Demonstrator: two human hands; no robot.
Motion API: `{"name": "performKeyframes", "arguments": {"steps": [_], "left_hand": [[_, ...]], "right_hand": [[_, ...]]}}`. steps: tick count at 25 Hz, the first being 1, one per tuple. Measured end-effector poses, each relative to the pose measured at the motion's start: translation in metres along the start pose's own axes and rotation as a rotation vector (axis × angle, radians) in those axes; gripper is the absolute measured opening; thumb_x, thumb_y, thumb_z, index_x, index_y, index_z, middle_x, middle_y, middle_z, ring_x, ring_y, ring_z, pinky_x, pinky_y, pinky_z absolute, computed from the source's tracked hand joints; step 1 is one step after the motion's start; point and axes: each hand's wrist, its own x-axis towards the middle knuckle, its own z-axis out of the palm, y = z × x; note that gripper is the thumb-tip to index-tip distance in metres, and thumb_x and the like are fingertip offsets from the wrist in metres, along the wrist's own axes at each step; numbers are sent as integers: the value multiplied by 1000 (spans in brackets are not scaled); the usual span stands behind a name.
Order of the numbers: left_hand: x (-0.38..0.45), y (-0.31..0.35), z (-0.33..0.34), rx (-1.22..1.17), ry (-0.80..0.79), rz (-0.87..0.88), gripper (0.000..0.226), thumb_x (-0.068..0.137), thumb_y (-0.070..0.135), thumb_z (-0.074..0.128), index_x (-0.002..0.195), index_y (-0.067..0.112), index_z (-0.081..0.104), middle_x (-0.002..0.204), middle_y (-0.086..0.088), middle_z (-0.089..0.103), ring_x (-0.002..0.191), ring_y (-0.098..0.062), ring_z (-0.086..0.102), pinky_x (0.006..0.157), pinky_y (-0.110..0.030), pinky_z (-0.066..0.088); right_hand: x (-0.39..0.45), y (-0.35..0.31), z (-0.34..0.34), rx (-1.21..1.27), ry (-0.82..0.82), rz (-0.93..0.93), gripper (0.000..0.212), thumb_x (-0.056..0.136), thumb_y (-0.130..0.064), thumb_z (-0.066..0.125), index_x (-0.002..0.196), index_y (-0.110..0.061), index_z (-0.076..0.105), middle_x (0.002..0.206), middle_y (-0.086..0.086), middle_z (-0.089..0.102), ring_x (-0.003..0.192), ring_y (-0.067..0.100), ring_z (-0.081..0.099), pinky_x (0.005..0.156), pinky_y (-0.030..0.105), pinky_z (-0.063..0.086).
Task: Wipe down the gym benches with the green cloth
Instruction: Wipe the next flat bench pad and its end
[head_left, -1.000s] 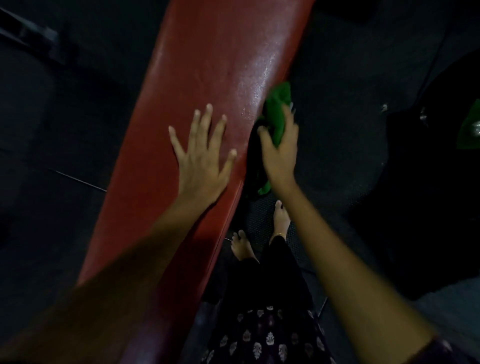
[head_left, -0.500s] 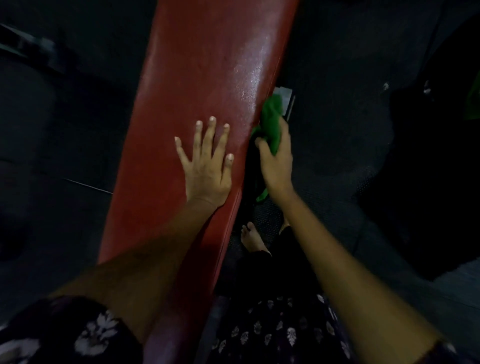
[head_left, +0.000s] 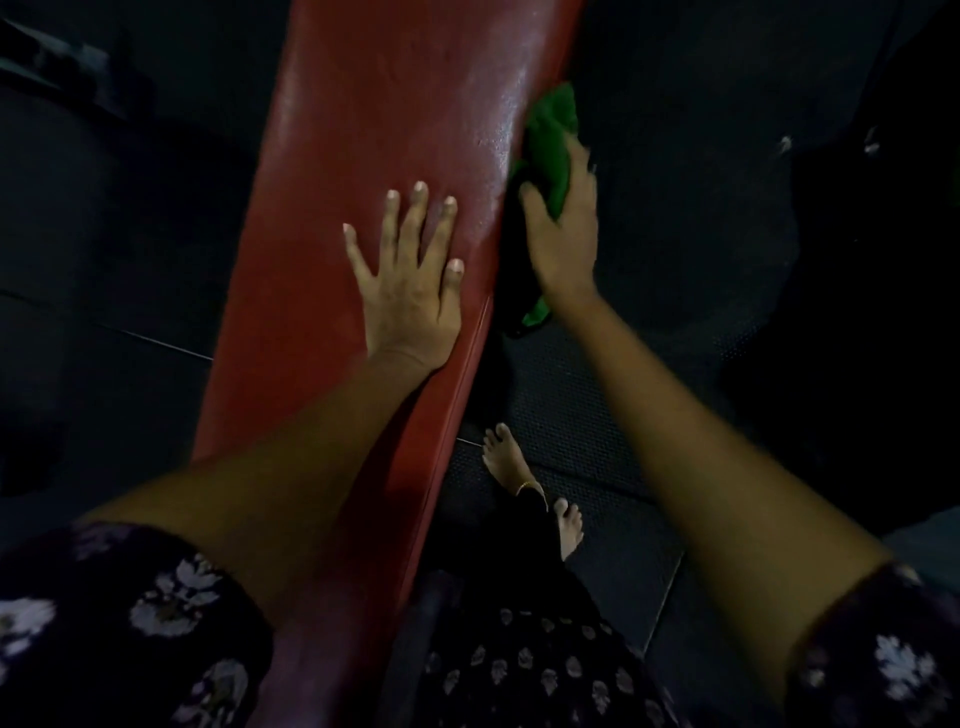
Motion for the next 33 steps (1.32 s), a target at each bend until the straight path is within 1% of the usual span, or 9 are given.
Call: {"name": "performKeyframes", "arguments": {"steps": [5, 8, 12, 15, 16, 18, 24, 30, 33], "left_hand": [[2, -4, -2, -51, -49, -32, 51, 98, 36, 29, 146, 21, 31, 155, -5, 25, 144, -26, 16, 111, -58, -1], [-11, -7, -12, -217, -38, 5, 50, 97, 24, 41, 146, 18, 31, 156, -7, 22, 145, -24, 14, 113, -57, -3], [-108, -18, -21, -193, 12, -34, 47, 99, 27, 38, 145, 17, 33, 155, -7, 23, 144, -20, 15, 112, -59, 2], [-175, -22, -18, -68, -17, -71, 48, 98, 32, 33, 144, 20, 32, 153, -5, 29, 143, -19, 16, 110, -63, 3], [-181, -23, -16, -42, -8, -76, 48, 97, 33, 33, 144, 20, 32, 152, -5, 31, 143, -19, 17, 110, -63, 4], [-178, -25, -14, -18, 10, -79, 48, 97, 33, 32, 143, 22, 32, 151, -4, 33, 142, -20, 19, 110, -61, 4], [-177, -26, -10, -4, 23, -72, 48, 96, 35, 30, 143, 22, 31, 150, -5, 34, 141, -21, 19, 109, -60, 4], [-177, -27, -7, -9, 62, -53, 48, 97, 36, 26, 143, 22, 31, 150, -4, 35, 141, -20, 21, 109, -62, 8], [-175, -29, -5, -14, 88, -36, 48, 97, 35, 27, 143, 22, 32, 150, -4, 35, 141, -21, 21, 109, -63, 9]], "right_hand": [[-113, 35, 18, 100, -77, 146, 55, 91, -11, 54, 142, -17, 36, 131, 6, 44, 110, 1, 42, 88, -1, 29], [-98, 26, 12, 66, -37, 103, 53, 92, -12, 52, 142, -19, 36, 124, 2, 44, 102, 2, 42, 80, 1, 31], [-46, 6, 7, 11, 17, 51, 55, 94, -18, 51, 145, -19, 32, 130, 4, 43, 106, 4, 40, 91, 18, 33], [-106, 22, 16, -31, -67, 74, 56, 92, -20, 54, 144, -21, 33, 130, 8, 42, 110, 12, 44, 96, 29, 39], [-132, 28, 17, -34, -102, 61, 56, 92, -19, 55, 143, -21, 34, 130, 9, 42, 112, 12, 44, 97, 29, 39], [-158, 34, 17, -42, -130, 38, 55, 92, -18, 55, 143, -23, 34, 130, 8, 42, 109, 8, 42, 95, 24, 36], [-91, 13, 15, -40, -28, 73, 56, 93, -20, 52, 145, -24, 31, 114, 0, 40, 101, 10, 45, 91, 27, 39], [-196, 49, 26, -13, -129, 84, 57, 92, -17, 55, 144, -20, 32, 130, 6, 42, 109, 6, 42, 100, 28, 38], [-174, 49, 22, -124, -100, 31, 57, 91, -18, 54, 144, -19, 33, 127, 9, 44, 108, 11, 43, 99, 35, 39]]}}
